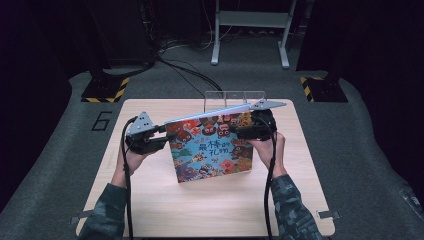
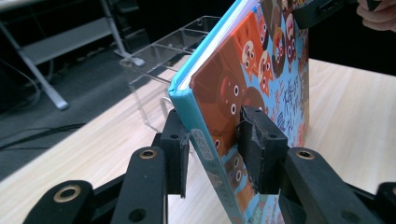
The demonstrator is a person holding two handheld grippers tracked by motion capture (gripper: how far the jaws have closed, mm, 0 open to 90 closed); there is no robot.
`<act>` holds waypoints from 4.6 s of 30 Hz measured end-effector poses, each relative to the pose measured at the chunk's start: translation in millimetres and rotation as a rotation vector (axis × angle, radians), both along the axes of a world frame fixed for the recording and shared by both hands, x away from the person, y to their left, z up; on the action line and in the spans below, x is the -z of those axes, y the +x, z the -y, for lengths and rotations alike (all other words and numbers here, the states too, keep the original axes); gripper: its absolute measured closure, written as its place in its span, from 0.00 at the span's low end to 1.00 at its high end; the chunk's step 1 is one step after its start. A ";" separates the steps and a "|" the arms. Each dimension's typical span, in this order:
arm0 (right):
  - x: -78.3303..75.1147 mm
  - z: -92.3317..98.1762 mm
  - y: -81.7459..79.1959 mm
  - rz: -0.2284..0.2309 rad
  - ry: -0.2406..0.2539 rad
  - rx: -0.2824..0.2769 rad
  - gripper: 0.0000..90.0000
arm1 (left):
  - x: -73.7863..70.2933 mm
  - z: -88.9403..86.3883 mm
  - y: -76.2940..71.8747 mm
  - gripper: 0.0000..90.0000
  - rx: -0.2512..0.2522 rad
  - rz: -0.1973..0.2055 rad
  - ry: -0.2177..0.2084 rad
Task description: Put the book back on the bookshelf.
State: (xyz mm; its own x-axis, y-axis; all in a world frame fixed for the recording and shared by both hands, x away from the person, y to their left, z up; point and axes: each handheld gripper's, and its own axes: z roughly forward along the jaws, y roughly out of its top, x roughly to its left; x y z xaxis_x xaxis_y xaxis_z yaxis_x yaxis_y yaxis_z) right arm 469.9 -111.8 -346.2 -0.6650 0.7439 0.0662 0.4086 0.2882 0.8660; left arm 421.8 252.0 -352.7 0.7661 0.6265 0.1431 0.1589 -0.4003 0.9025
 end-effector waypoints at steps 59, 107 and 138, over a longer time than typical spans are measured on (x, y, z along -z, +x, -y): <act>33.3 4.4 15.7 -0.022 0.017 0.001 0.20 | -12.9 24.6 21.8 0.78 0.201 -0.147 -0.053; 180.0 121.5 -20.8 -0.172 -0.153 0.402 0.00 | -26.1 36.5 -3.1 0.83 0.153 -0.104 0.086; 183.2 117.5 -16.1 -0.181 -0.168 0.394 0.00 | -35.3 63.0 -13.9 0.89 0.228 -0.072 0.129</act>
